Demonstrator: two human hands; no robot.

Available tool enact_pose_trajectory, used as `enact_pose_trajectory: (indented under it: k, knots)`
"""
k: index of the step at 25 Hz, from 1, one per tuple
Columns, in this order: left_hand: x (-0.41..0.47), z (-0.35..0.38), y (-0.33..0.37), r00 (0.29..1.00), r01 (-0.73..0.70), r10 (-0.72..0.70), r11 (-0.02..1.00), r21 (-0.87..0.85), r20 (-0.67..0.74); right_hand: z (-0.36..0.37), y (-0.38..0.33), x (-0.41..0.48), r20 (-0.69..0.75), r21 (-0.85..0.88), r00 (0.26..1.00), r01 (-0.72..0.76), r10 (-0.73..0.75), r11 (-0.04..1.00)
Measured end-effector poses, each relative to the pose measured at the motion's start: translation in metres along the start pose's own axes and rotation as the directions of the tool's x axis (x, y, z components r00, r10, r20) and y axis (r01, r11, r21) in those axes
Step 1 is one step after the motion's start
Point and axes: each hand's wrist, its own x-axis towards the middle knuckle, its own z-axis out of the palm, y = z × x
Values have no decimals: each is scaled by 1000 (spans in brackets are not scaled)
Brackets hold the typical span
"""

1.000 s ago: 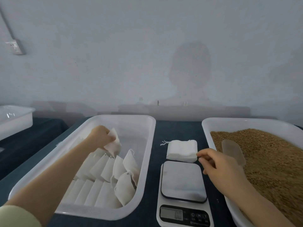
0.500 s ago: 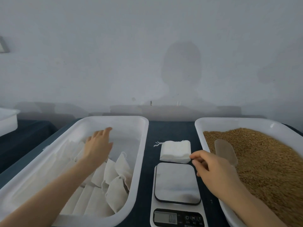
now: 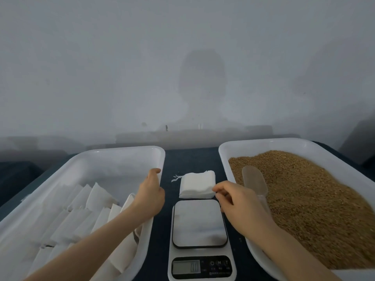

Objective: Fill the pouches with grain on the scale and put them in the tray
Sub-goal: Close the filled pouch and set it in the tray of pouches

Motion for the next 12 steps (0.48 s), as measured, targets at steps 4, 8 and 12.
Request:
enact_pose_trajectory:
  k: [4,8,12]
  knots:
    - [-5,0,4,1000,-26,26,999,32,17,-1,-1,0,9,40,1000,12,-12,999]
    - [3,5,9,984,-177,175,923,342,37,-1,-1,0,9,73,1000,12,-13,997]
    - [50,35,44,880,-471,330,525,708,341,1,-1,0,30,113,999,21,-24,993]
